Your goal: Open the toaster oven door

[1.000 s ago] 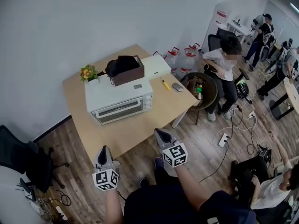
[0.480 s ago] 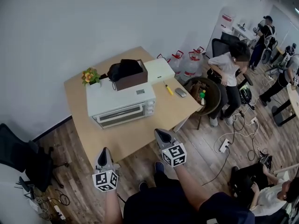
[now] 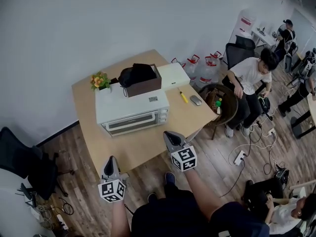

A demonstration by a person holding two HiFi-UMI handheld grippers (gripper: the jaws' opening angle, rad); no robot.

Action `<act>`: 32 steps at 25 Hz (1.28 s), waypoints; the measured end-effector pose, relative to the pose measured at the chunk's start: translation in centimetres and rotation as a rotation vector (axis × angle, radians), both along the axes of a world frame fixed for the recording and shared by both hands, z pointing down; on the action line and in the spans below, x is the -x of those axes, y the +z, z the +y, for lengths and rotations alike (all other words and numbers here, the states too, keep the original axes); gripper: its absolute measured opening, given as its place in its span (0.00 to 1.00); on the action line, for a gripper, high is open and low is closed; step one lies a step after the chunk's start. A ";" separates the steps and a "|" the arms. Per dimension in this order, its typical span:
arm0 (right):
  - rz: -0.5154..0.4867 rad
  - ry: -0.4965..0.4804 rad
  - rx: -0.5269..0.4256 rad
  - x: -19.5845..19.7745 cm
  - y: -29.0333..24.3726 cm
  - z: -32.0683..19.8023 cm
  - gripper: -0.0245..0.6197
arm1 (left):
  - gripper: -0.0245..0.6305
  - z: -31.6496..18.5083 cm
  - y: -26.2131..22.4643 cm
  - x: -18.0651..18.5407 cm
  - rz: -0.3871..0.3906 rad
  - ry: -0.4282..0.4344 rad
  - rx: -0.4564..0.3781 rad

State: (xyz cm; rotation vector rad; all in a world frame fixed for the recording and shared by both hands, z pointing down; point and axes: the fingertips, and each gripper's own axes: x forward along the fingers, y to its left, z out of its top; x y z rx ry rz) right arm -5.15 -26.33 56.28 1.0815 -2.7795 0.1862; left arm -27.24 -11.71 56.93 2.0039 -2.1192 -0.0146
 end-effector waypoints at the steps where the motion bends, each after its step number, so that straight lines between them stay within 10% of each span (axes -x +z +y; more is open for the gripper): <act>1: 0.004 -0.004 0.001 0.2 0.1 -0.3 0.05 | 0.03 0.0 0.0 0.0 -0.002 -0.002 0.001; 32: 0.090 -0.106 0.070 7.1 4.1 -7.5 0.05 | 0.03 0.1 0.6 2.1 -0.002 -0.070 0.043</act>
